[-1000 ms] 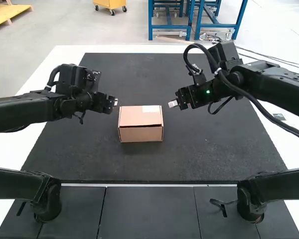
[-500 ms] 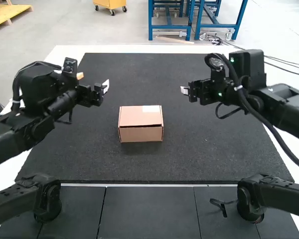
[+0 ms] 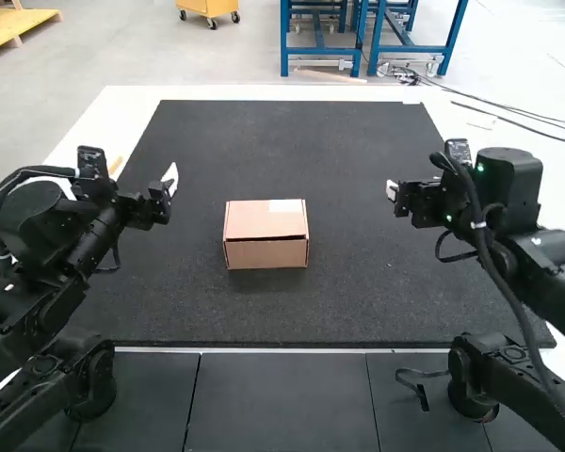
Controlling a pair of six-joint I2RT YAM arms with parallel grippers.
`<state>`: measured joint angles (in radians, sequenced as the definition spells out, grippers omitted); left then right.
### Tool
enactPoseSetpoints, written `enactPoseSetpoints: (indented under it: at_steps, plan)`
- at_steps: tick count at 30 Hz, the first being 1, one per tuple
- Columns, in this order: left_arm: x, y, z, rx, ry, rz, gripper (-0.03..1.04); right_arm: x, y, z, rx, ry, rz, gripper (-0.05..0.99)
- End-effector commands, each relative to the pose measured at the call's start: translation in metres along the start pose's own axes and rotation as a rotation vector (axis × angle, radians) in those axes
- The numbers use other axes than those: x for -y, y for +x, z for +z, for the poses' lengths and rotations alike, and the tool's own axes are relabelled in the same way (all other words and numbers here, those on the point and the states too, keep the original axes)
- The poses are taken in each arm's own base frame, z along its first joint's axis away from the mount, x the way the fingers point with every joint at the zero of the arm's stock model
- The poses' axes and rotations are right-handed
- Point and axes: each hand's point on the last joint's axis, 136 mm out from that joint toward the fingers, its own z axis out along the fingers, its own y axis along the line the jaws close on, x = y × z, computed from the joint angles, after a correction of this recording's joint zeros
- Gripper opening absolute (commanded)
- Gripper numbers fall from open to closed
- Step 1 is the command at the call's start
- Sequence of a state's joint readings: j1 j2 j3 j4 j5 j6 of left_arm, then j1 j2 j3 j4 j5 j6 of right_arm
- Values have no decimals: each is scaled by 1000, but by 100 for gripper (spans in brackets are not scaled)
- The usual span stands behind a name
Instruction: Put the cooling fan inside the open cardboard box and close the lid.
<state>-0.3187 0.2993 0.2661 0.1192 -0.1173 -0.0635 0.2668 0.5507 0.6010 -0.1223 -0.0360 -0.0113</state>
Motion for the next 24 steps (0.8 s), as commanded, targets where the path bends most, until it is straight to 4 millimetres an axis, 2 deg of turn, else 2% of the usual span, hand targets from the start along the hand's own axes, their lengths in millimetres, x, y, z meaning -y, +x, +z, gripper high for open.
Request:
enactPoseSetpoints:
  at_steps: [1,5,8,13,18,24]
  plan:
    - [-7,-3,-1,31,-35,-12,96,15,-5,-4,73,54,5,91]
    - [-9,1,-2,92,-51,38,96,29,9,-1,114,95,12,91]
    - [-10,4,-4,132,-51,44,96,28,26,3,109,56,41,91]
    - [-11,9,-10,157,-53,68,96,38,40,2,140,56,89,91]
    - [-6,2,-25,246,-18,65,96,51,54,0,159,78,106,91]
    - [-11,21,-24,196,-36,68,96,55,63,-5,200,94,100,91]
